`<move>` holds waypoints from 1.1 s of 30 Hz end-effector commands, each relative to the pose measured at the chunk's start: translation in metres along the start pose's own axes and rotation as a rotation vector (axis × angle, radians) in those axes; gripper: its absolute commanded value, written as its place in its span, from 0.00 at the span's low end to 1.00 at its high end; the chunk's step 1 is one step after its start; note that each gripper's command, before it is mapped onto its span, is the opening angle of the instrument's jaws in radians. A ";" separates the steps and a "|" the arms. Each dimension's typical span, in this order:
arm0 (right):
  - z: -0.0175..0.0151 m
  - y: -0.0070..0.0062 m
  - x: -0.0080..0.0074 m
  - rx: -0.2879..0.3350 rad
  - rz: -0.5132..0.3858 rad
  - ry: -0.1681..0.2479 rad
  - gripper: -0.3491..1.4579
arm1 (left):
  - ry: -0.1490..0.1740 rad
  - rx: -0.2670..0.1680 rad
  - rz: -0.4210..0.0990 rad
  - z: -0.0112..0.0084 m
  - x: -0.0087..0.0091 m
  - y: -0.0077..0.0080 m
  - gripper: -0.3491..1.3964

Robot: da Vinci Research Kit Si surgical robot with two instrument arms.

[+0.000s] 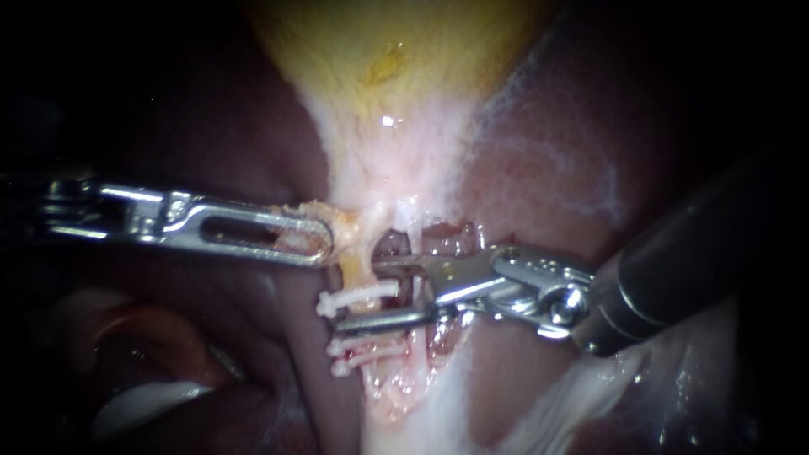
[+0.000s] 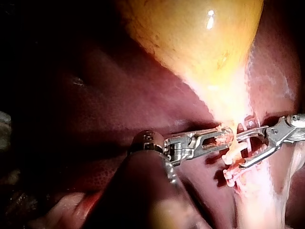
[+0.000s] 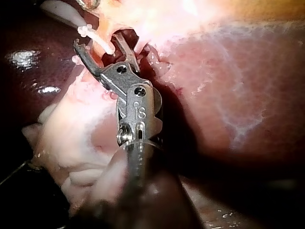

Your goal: Going back third clip left tube

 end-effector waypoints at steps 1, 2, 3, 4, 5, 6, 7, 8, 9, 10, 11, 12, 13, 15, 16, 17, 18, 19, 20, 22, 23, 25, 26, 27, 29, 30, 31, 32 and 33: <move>-0.0004 0.0000 0.0000 -0.001 -0.012 0.000 0.47 | 0.000 0.000 0.000 0.0000 0.0000 0.0000 0.00; -0.0010 -0.0001 0.0000 -0.002 -0.024 -0.001 0.47 | 0.000 0.001 0.000 -0.0001 0.0000 0.0000 0.00; -0.0015 -0.0001 0.0000 -0.005 -0.029 0.000 0.47 | 0.001 0.001 0.000 -0.0001 0.0000 0.0000 0.00; -0.0020 -0.0002 0.0001 -0.009 -0.035 0.000 0.47 | 0.001 0.001 0.000 -0.0002 0.0000 0.0000 0.00; -0.0028 -0.0002 0.0001 -0.012 -0.045 0.001 0.47 | 0.001 0.001 0.000 -0.0002 0.0001 0.0000 0.00; -0.0035 -0.0002 0.0002 -0.013 -0.056 0.000 0.47 | 0.001 0.001 0.000 -0.0002 0.0001 0.0000 0.00; -0.0042 -0.0002 0.0003 -0.018 -0.060 0.001 0.47 | 0.001 0.001 0.001 -0.0002 0.0001 0.0001 0.00; -0.0049 -0.0002 0.0005 -0.018 -0.069 0.001 0.47 | 0.001 0.001 0.001 -0.0003 0.0001 0.0001 0.00; -0.0059 -0.0003 0.0009 -0.020 -0.076 0.002 0.47 | 0.001 0.001 0.001 -0.0003 0.0001 0.0001 0.00; -0.0067 -0.0004 0.0012 -0.023 -0.083 0.002 0.47 | 0.001 0.001 0.001 -0.0003 0.0001 0.0001 0.00; -0.0075 -0.0005 0.0016 -0.024 -0.096 0.002 0.47 | 0.002 0.002 0.001 -0.0004 0.0001 0.0001 0.00; -0.0086 -0.0007 0.0022 -0.029 -0.108 0.003 0.47 | 0.002 0.002 0.001 -0.0004 0.0001 0.0001 0.00; -0.0094 -0.0008 0.0026 -0.027 -0.115 0.003 0.47 | 0.002 0.002 0.001 -0.0004 0.0001 0.0001 0.00; -0.0112 -0.0010 0.0035 -0.026 -0.134 0.002 0.47 | 0.002 0.002 0.001 -0.0004 0.0001 0.0001 0.00; -0.0119 -0.0011 0.0039 -0.026 -0.142 0.002 0.47 | 0.002 0.002 0.001 -0.0004 0.0001 0.0001 0.00; -0.0126 -0.0012 0.0042 -0.024 -0.151 0.002 0.47 | 0.002 0.002 0.001 -0.0004 0.0001 0.0001 0.00; -0.0133 -0.0013 0.0044 -0.022 -0.155 0.002 0.47 | 0.002 0.002 0.001 -0.0004 0.0001 0.0002 0.00; -0.0140 -0.0014 0.0047 -0.018 -0.165 0.001 0.47 | 0.002 0.002 0.001 -0.0004 0.0001 0.0002 0.00; -0.0145 -0.0015 0.0048 -0.016 -0.169 0.001 0.47 | 0.002 0.002 0.001 -0.0004 0.0001 0.0002 0.00; -0.0155 -0.0016 0.0049 -0.012 -0.179 0.000 0.47 | 0.002 0.002 0.001 -0.0004 0.0001 0.0002 0.00; -0.0158 -0.0016 0.0050 -0.007 -0.184 0.000 0.47 | 0.002 0.002 0.001 -0.0004 0.0001 0.0002 0.00; -0.0162 -0.0017 0.0050 -0.005 -0.190 -0.001 0.47 | 0.002 0.002 0.001 -0.0004 0.0001 0.0002 0.00; -0.0163 -0.0017 0.0050 -0.004 -0.196 -0.001 0.47 | 0.000 0.000 0.001 -0.0004 0.0001 0.0003 0.00; -0.0164 -0.0017 0.0050 -0.004 -0.201 -0.002 0.47 | 0.000 0.000 0.001 -0.0004 0.0000 0.0003 0.00; -0.0165 -0.0017 0.0050 0.003 -0.207 -0.002 0.47 | 0.000 0.000 0.002 -0.0003 0.0000 0.0004 0.00; -0.0165 -0.0017 0.0050 0.003 -0.207 -0.002 0.47 | 0.000 0.000 0.002 -0.0003 0.0000 0.0005 0.00; -0.0165 -0.0017 0.0050 0.004 -0.213 -0.003 0.47 | -0.001 -0.001 0.002 -0.0001 0.0001 0.0006 0.00; -0.0165 -0.0017 0.0050 0.007 -0.213 -0.003 0.47 | -0.001 -0.001 0.003 0.0000 0.0001 0.0007 0.00; -0.0165 -0.0017 0.0050 0.007 -0.213 -0.003 0.47 | -0.002 -0.002 0.004 0.0002 0.0001 0.0008 0.00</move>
